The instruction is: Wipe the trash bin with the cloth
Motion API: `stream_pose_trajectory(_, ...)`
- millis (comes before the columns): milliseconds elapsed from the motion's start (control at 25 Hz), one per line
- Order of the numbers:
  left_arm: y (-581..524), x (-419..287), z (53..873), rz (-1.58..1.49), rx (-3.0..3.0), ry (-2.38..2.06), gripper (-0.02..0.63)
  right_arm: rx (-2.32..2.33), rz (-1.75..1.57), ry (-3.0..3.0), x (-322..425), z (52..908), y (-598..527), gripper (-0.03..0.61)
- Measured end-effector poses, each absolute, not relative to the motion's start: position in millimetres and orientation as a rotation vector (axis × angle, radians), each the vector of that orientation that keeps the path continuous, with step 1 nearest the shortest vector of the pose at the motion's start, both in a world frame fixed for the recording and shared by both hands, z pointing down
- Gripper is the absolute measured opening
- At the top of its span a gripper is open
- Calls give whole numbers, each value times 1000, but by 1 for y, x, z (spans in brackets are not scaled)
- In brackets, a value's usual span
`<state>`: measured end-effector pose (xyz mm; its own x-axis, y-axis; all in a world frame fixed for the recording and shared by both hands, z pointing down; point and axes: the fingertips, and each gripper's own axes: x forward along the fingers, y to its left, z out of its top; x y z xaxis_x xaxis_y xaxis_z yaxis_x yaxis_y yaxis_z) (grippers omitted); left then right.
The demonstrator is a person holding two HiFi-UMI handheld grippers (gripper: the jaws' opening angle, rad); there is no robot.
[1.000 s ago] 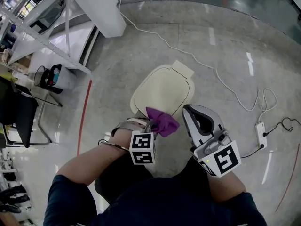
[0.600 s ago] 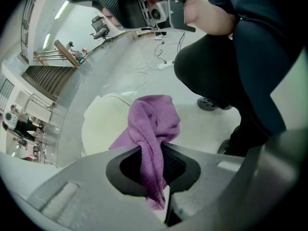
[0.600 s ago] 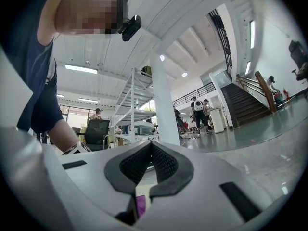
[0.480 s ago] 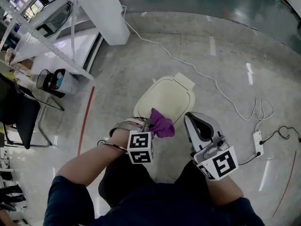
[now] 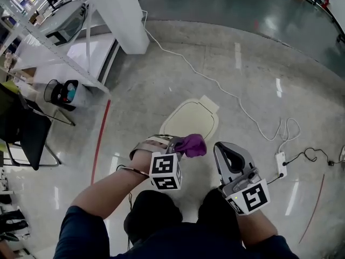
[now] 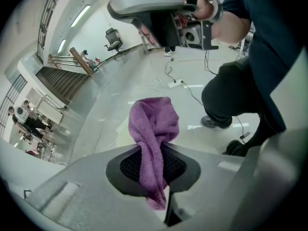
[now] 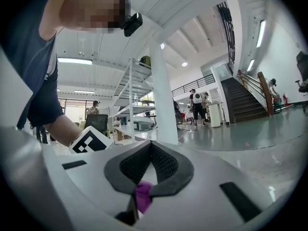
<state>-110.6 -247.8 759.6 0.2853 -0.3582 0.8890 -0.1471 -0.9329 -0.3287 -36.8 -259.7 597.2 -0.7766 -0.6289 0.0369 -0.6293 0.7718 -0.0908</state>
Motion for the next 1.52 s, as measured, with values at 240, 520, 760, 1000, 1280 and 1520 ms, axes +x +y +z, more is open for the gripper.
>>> stream_pose_trajectory(240,-229,-111,667,-1671,-2398,529,54,990,159,-2931,-50,506,-243,11)
stream_pose_trajectory(520,-201,-120,541,-1637,-2483,698,54,951,91,-2884,-55,388,-215,11)
stream_pose_trajectory(760,-175,-128,449,-1624,-2523,800,54,926,37,-2879,-54,297,-198,11)
stream_pose_trajectory(1000,-134,-127,377,-1630,-2555,823,54,870,10,-2895,-65,229,-172,11)
stream_pose_trajectory(1280,-100,-117,335,-1618,-2575,872,54,836,-42,-2908,-58,184,-150,11)
stream_pose_trajectory(1520,-96,-122,328,-1600,-2579,945,54,835,-48,-2885,-45,183,-145,11)
